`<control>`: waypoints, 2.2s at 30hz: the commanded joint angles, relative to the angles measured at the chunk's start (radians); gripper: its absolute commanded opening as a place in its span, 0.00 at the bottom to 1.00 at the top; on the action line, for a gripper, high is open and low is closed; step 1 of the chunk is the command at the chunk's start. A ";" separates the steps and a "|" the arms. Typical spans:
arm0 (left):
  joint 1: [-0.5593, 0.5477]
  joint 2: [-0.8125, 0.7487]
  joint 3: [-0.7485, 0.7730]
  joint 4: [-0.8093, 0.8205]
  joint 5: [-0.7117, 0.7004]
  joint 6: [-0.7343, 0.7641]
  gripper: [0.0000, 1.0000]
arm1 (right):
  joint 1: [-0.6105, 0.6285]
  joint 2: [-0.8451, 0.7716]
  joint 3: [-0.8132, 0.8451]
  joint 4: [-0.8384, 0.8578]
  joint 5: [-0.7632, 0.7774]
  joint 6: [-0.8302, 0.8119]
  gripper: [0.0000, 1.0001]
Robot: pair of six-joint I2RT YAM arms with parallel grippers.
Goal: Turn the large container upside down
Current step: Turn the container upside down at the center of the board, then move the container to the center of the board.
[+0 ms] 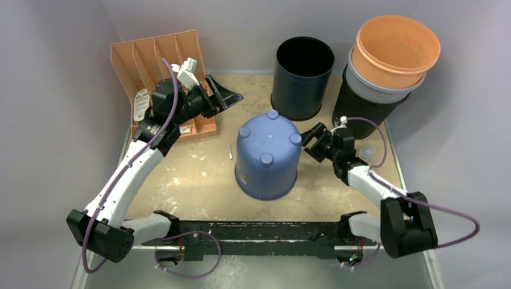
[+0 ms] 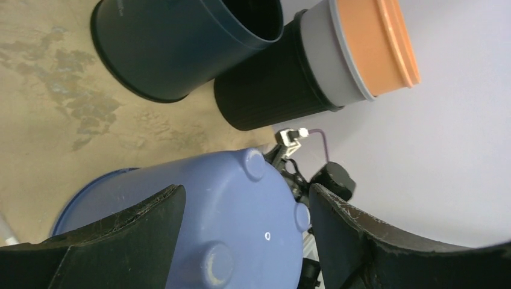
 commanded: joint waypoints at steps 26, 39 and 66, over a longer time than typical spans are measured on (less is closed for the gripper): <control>-0.002 -0.020 0.233 -0.151 -0.150 0.181 0.75 | 0.440 0.207 0.373 -0.059 0.114 -0.040 1.00; -0.048 0.048 0.460 -0.541 -0.207 0.482 0.75 | 0.396 -0.228 0.216 -0.360 0.058 -0.504 0.96; -0.045 0.110 0.533 -0.456 -0.265 0.355 0.76 | 0.563 0.339 0.734 -0.203 0.149 -0.492 0.97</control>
